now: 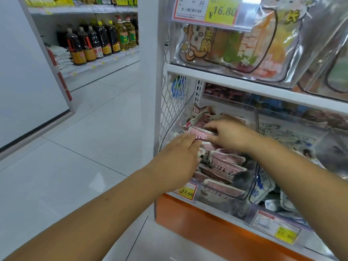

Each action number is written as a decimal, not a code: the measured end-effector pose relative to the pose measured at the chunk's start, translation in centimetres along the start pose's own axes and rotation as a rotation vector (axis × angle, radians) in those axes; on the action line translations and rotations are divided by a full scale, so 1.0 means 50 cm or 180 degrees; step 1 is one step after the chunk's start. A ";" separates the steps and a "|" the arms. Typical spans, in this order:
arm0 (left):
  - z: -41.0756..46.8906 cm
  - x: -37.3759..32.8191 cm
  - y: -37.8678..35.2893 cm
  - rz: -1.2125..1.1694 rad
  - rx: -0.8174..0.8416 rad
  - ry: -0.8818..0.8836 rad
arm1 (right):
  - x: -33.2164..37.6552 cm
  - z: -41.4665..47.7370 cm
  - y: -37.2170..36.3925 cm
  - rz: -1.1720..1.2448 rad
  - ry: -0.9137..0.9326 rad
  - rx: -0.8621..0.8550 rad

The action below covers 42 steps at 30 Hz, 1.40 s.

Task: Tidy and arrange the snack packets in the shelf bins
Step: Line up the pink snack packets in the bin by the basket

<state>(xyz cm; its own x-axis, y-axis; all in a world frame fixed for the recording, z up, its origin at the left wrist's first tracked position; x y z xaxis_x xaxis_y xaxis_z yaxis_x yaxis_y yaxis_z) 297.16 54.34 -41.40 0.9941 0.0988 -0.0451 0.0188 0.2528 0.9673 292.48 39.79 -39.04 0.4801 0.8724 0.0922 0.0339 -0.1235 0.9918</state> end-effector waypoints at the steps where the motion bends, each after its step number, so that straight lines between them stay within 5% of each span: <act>1: 0.004 0.003 -0.001 0.0089 0.0020 0.0038 | 0.002 0.011 -0.009 -0.0014 0.0010 0.0000; 5: -0.006 0.020 -0.008 -0.0482 0.0080 0.0138 | 0.012 0.027 -0.015 0.0698 0.0177 -0.0044; 8: -0.004 0.022 -0.001 -0.0735 -0.0184 0.0283 | 0.010 0.022 -0.023 0.0795 0.0456 0.0553; 11: 0.029 0.019 -0.027 -0.0704 0.0263 0.0397 | -0.005 0.006 -0.002 0.0727 0.0528 0.1040; 16: 0.044 0.028 -0.047 -0.0388 0.0424 0.0397 | -0.030 0.027 0.082 0.0907 0.0301 0.0353; 23: 0.043 0.025 -0.052 -0.0212 0.0364 0.0292 | -0.038 0.098 -0.026 -0.0349 0.0116 0.0953; 27: 0.042 0.028 -0.054 -0.0291 0.0377 0.0195 | -0.046 0.109 -0.036 -0.0547 0.0037 0.0532; 32: 0.040 0.026 -0.052 -0.0359 0.0588 0.0248 | -0.072 0.102 -0.002 0.0163 -0.0235 0.0031; 37: 0.039 0.026 -0.054 -0.0329 0.0691 0.0273 | -0.074 0.098 -0.012 0.0540 -0.0214 0.0222; 42: 0.037 0.027 -0.062 -0.0365 0.0724 0.0302 | -0.045 0.090 0.003 0.0467 0.0416 -0.0060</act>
<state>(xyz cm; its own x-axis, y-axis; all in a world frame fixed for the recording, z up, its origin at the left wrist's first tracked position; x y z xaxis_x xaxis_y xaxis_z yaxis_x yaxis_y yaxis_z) 298.65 51.90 -43.98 0.9698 0.1745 -0.1706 0.1650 0.0460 0.9852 295.37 35.69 -39.48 0.3607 0.8998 0.2455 -0.0450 -0.2461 0.9682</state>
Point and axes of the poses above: each hand's wrist, its own z-axis towards the middle knuckle, its own y-axis out of the back of the hand, x = y × z, the point moved 5 cm from there along z, towards the middle knuckle
